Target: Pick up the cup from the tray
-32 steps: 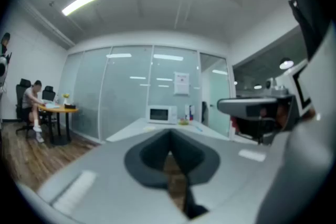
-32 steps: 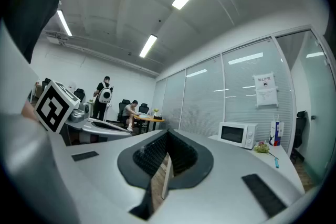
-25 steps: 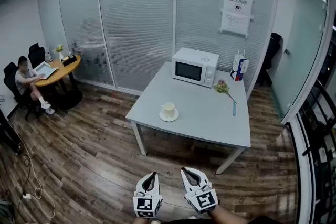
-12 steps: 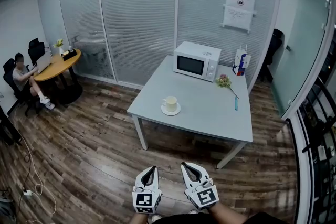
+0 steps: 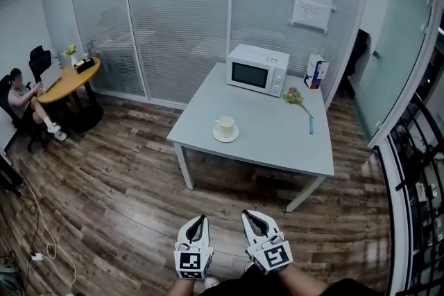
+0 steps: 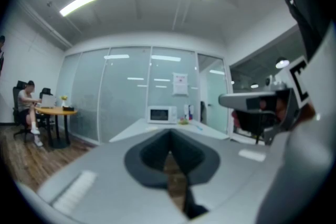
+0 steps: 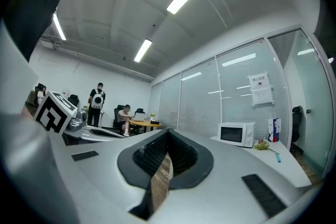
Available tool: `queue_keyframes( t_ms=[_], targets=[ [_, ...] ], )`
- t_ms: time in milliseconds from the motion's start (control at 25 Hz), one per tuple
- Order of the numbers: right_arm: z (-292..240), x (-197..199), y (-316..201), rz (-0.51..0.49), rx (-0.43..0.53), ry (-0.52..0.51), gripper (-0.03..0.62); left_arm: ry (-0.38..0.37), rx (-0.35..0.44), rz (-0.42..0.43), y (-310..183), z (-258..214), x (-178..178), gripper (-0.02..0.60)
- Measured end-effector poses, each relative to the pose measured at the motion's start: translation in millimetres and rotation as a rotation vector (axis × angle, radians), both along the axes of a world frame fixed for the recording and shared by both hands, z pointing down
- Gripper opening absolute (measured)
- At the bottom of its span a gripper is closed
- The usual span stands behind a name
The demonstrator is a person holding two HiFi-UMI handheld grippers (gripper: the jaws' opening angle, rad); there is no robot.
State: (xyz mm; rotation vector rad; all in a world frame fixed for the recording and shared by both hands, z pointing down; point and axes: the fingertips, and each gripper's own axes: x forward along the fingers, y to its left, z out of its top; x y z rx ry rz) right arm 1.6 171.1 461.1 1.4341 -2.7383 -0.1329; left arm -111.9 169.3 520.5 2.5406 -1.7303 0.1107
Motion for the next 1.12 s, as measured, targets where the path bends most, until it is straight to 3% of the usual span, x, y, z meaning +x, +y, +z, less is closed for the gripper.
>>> queue_keyframes(
  t_ms=[280, 480, 640, 800, 1120],
  targets=[
    [-2.2, 8.2, -26.2, 0.021, -0.007, 0.002, 0.003, -0.007, -0.007, 0.025, -24.4, 5.0, 12.4, 0.005],
    [-3.5, 16.3, -60.7, -0.016, 0.027, -0.013, 0.003, -0.019, -0.026, 0.039, -62.8, 1.7, 22.9, 0.005],
    [6.2, 24.8, -92.4, -0.058, 0.016, -0.03, 0.003, -0.023, -0.026, 0.022, -102.1, -4.3, 29.1, 0.005],
    [-1.1, 38.1, -126.5, -0.04, 0.002, -0.028, 0.003, -0.032, -0.017, 0.015, -137.2, -8.6, 41.2, 0.005],
    [-15.5, 55.6, -178.6, -0.077, 0.027, -0.117, 0.003, -0.045, -0.034, -0.05, -188.6, -12.8, 48.3, 0.005]
  ],
)
